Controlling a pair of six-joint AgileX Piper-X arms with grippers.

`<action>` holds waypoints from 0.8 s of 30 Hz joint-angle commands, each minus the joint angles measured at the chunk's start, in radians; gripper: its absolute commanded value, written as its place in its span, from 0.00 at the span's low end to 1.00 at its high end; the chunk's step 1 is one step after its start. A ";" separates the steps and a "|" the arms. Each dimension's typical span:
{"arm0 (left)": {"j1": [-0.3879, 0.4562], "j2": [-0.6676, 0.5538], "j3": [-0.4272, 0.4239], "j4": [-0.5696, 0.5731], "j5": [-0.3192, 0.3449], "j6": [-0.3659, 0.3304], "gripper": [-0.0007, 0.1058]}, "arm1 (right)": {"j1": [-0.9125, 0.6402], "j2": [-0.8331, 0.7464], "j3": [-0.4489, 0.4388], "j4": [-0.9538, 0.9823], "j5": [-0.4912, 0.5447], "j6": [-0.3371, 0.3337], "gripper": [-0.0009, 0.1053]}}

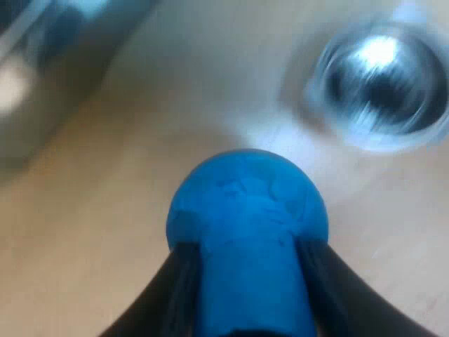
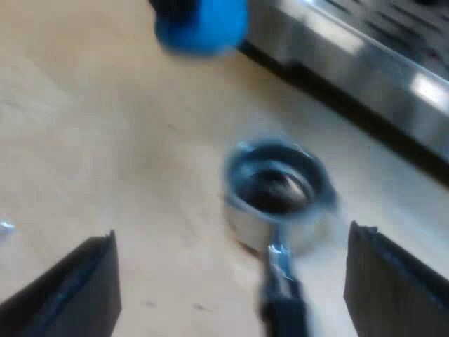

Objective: Grind coffee beans and then tamp

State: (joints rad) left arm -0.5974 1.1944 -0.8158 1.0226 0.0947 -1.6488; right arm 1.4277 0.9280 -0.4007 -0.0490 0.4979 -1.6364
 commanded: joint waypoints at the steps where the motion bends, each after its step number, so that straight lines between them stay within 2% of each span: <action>1: 0.042 -0.027 0.043 0.003 -0.013 -0.013 0.01 | -0.005 -0.003 -0.013 -0.003 -0.048 -0.029 0.65; 7: 0.160 -0.035 0.121 -0.050 -0.011 -0.013 0.01 | -0.005 -0.003 -0.013 -0.007 -0.057 -0.029 0.65; 12: 0.245 -0.035 0.165 -0.157 -0.009 -0.011 0.01 | -0.018 -0.003 -0.013 -0.008 -0.057 -0.029 0.65; 15: 0.255 -0.024 0.184 -0.194 -0.009 -0.003 0.01 | -0.050 -0.003 -0.013 -0.008 -0.060 -0.029 0.65; 24: 0.255 0.058 0.187 -0.213 -0.016 0.038 0.01 | -0.123 -0.003 -0.013 -0.008 -0.120 -0.029 0.65</action>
State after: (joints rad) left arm -0.3434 1.2394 -0.6302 0.8122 0.0947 -1.6169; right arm 1.3082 0.9280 -0.4076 -0.0498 0.3849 -1.6525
